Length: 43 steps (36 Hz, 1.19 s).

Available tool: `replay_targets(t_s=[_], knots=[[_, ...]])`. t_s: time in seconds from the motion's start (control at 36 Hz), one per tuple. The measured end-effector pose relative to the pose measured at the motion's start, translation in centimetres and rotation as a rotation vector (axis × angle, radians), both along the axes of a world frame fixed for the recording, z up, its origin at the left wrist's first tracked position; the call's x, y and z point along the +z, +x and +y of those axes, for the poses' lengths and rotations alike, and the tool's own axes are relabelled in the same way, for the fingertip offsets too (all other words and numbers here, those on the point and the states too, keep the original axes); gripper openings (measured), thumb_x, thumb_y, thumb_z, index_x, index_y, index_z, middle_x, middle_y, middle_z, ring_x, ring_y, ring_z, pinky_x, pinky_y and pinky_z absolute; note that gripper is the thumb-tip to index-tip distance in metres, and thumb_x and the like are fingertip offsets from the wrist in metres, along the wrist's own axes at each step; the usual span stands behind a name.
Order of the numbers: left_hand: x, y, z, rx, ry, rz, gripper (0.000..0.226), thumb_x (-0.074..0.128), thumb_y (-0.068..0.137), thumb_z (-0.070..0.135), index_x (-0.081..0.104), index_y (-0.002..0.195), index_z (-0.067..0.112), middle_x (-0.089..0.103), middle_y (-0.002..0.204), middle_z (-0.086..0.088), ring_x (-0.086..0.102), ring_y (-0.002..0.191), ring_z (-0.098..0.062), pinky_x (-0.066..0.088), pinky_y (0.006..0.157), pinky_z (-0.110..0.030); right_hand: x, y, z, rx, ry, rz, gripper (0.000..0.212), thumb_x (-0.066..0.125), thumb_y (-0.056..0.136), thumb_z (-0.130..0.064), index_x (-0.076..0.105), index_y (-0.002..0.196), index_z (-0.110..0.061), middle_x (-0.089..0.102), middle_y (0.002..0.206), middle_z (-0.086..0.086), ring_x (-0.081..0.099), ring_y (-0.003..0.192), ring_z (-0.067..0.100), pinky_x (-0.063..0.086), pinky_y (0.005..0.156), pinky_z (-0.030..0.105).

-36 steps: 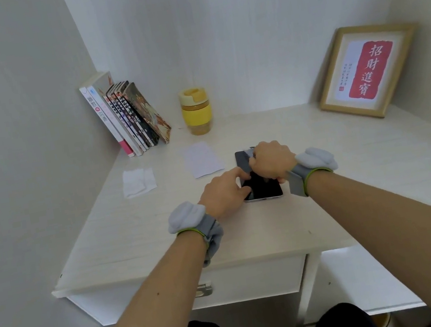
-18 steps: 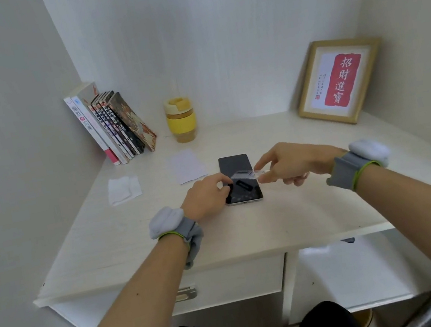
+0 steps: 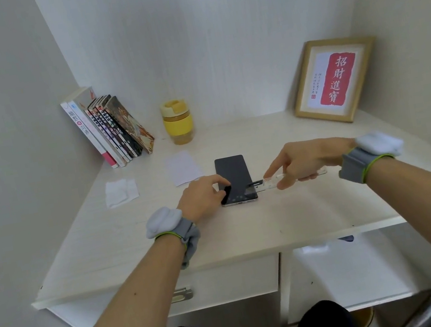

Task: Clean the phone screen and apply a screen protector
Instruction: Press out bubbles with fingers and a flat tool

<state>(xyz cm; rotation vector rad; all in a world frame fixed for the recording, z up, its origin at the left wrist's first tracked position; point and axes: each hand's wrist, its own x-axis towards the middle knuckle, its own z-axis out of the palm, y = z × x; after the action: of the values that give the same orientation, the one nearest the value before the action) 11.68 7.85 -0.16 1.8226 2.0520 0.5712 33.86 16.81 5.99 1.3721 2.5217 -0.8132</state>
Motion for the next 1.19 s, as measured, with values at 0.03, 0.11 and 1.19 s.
replay_targets(t_s=[0.03, 0.11, 1.19], knots=[[0.0, 0.0, 0.0, -0.002, -0.001, 0.002, 0.028, 0.053, 0.094, 0.018, 0.063, 0.118, 0.027, 0.068, 0.098, -0.006, 0.055, 0.082, -0.016, 0.046, 0.082, -0.03, 0.1, 0.1, 0.0, 0.005, -0.003, -0.01, 0.041, 0.068, 0.087, -0.024, 0.064, 0.125, -0.037, 0.05, 0.048, -0.003, 0.04, 0.046, 0.016, 0.042, 0.062, 0.03], [0.0, -0.1, 0.0, -0.003, -0.016, 0.001, 0.029, 0.052, 0.094, 0.018, 0.062, 0.119, 0.028, 0.067, 0.097, -0.004, 0.055, 0.084, -0.016, 0.047, 0.085, -0.031, 0.1, 0.3, 0.2, 0.01, 0.005, -0.047, 0.041, 0.068, 0.085, -0.025, 0.065, 0.124, -0.039, 0.051, 0.056, 0.003, 0.04, 0.055, 0.02, 0.041, 0.063, 0.03], [0.6, -1.3, 0.9, -0.035, -0.146, -0.128, 0.042, 0.036, 0.096, 0.004, 0.062, 0.121, 0.024, 0.065, 0.079, 0.0, 0.054, 0.07, -0.006, 0.042, 0.07, -0.02, 0.2, -3.4, -2.2, 0.111, 0.168, -0.131, 0.045, 0.06, 0.09, -0.024, 0.059, 0.132, -0.04, 0.053, 0.097, -0.007, 0.048, 0.098, 0.016, 0.04, 0.093, 0.026]])
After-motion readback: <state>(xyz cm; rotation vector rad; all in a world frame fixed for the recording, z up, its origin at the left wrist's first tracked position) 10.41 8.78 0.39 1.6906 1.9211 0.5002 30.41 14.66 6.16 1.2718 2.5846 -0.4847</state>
